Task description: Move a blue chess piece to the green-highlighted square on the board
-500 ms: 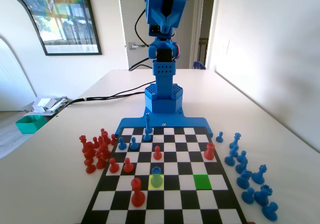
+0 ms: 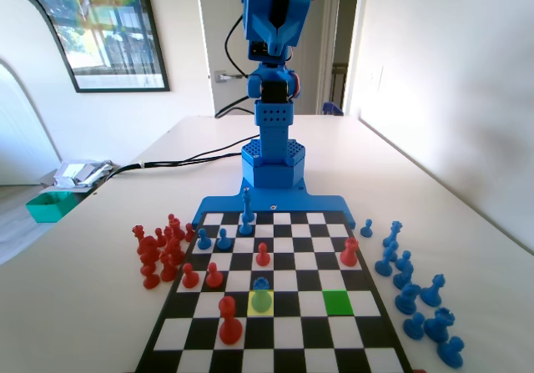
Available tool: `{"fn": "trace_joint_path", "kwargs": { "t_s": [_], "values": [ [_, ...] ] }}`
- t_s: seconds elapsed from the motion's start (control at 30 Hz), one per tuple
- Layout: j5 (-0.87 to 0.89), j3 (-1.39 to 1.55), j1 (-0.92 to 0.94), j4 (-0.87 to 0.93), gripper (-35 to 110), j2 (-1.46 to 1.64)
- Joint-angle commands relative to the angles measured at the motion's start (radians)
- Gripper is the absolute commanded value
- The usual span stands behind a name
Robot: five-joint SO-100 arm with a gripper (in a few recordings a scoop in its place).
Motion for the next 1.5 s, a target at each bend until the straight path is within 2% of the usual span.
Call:
{"fn": "trace_joint_path", "kwargs": {
  "t_s": [0.0, 0.37, 0.5, 0.63, 0.8, 1.1, 1.27, 1.47],
  "values": [
    [0.003, 0.005, 0.008, -0.002, 2, 0.020],
    [0.003, 0.005, 0.008, -0.002, 2, 0.020],
    [0.003, 0.005, 0.008, -0.002, 7, 0.020],
    [0.002, 0.005, 0.012, -0.002, 1, 0.020],
    [0.040, -0.032, -0.005, -0.011, 1, -0.002],
    [0.143, -0.379, -0.011, 0.075, 1, -0.370],
    [0.235, -0.469, 0.026, 0.000, 1, -0.612],
    [0.262, -0.520, 0.078, -0.126, 1, -0.884]
  ]
}}
